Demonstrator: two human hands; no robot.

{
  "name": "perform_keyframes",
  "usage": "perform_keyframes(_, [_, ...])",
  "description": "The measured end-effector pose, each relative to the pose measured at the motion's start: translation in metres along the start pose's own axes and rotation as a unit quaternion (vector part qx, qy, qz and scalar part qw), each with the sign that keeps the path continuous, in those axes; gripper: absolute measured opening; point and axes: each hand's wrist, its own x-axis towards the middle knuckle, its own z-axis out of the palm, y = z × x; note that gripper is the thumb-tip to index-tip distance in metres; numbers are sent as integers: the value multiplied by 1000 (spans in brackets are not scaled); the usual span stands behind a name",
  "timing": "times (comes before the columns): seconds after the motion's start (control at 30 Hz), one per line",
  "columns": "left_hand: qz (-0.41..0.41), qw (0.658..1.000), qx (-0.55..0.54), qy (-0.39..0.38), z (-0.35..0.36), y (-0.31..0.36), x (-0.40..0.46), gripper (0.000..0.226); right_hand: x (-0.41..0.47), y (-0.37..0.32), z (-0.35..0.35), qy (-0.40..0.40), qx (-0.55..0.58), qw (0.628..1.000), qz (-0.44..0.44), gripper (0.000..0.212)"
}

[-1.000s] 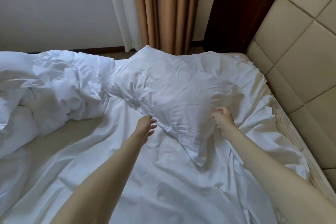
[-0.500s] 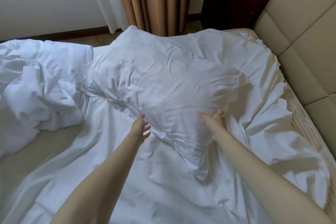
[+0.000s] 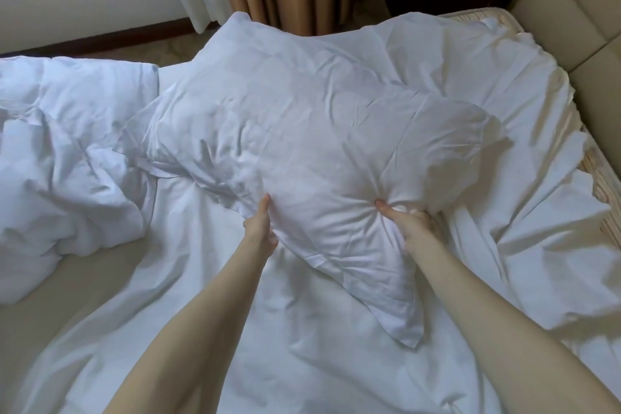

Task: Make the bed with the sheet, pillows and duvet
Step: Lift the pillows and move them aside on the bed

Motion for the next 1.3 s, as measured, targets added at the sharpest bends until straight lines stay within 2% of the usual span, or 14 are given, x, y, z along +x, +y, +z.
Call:
perform_keyframes(0.1, [27, 995, -80, -50, 3, 0, 9, 57, -6, -11, -2, -30, 47, 998, -21, 94])
perform_keyframes(0.17, [50, 990, -93, -94, 11, 0, 10, 52, -3, -11, -4, -39, 75, 996, -23, 62])
perform_keyframes(0.2, [61, 986, -98, -123, 16, 1, 10, 51, -3, -10, -6, -35, 77, 996, -23, 57])
perform_keyframes(0.27, [71, 982, -88, -154, 26, 6, 5, 54, -6, -11, -11, -28, 93, 995, -34, 60])
perform_keyframes(0.37, [89, 981, -28, -171, 36, 18, -2, 73, -20, -17, -16, -39, 113, 991, -53, 54])
perform_keyframes(0.4, [90, 982, -11, -166, 39, 23, -6, 70, -26, -18, -16, -48, 121, 990, -59, 50])
perform_keyframes(0.47, [93, 987, 9, -134, 44, 35, -9, 50, -37, -21, -17, -60, 135, 986, -74, 41])
perform_keyframes(0.57, [117, 989, 32, -82, 47, 52, -14, 34, -50, -25, -18, -73, 143, 982, -103, 18])
perform_keyframes(0.67, [159, 986, 23, -34, 43, 63, -33, 7, -61, -29, -18, -75, 139, 978, -134, 21])
perform_keyframes(0.7, [172, 985, 20, -25, 40, 67, -39, 5, -66, -31, -18, -75, 136, 978, -142, 21])
perform_keyframes(0.77, [206, 978, 21, -23, 35, 74, -51, 10, -73, -31, -18, -68, 137, 975, -161, 24])
perform_keyframes(0.87, [253, 966, 25, -51, 26, 91, -71, 17, -89, -32, -21, -41, 134, 970, -199, 43])
perform_keyframes(1.03, [324, 942, 43, -78, 22, 119, -126, 16, -131, -55, -42, 17, 108, 956, -273, 47])
perform_keyframes(1.3, [367, 924, 28, -103, -14, 133, -230, 6, -211, -90, -94, 40, 86, 908, -407, 57])
